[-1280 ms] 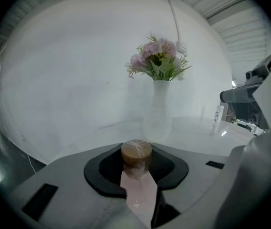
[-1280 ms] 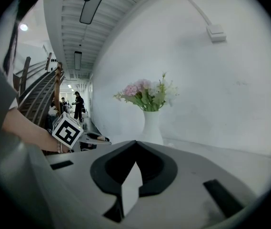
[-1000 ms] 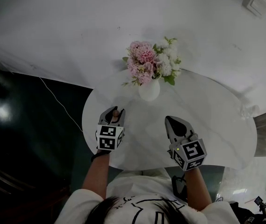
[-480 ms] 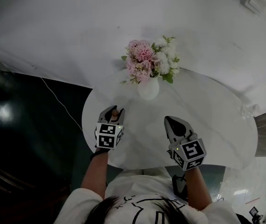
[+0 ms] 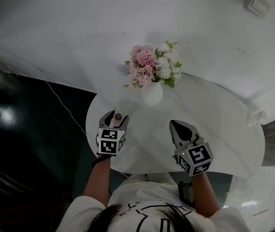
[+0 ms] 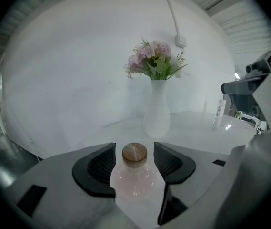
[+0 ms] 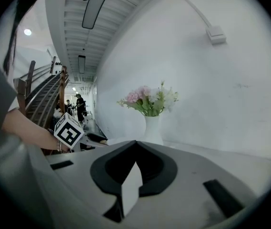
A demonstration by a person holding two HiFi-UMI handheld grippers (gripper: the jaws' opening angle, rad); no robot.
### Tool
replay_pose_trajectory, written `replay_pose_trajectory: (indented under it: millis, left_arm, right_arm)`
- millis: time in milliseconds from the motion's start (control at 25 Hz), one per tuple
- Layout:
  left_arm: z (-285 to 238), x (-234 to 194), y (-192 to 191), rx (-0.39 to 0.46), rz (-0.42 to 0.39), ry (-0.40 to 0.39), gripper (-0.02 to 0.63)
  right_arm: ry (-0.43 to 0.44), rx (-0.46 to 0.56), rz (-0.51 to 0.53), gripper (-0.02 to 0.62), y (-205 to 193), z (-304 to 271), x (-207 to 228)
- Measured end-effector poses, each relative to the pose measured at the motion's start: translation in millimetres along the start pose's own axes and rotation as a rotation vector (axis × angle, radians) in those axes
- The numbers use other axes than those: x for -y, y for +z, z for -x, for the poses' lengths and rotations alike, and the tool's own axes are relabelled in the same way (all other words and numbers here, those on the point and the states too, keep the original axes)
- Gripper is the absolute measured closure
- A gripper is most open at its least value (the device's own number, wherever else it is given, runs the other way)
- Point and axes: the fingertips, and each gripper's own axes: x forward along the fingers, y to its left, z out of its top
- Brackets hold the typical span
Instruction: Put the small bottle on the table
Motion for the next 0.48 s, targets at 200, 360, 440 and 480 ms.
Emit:
replay_pose_trajectory:
  millis: [200,360,440,480]
  left_arm:
    - [15.5,0.0,11.3,0.009,0.008,0.030,0.350]
    - [25.6,-1.8,24.0,0.028,0.018,0.052,0.350]
    - [31.2,-2.2,31.3,0.036,0.016,0.061,0.350]
    - [34.1,-2.5,35.0,0.041,0.015,0.064,0.350]
  right_arm:
    - [0.023,-0.002,0.011,0.600,14.9,6.3,-1.1]
    - [0.037,0.005,0.016,0.600,27.5,9.5,0.3]
    - [0.042,0.010,0.020,0.600,33.2,10.3,1.2]
    - [0.045,0.012,0.022,0.601,36.0,10.5,1.5]
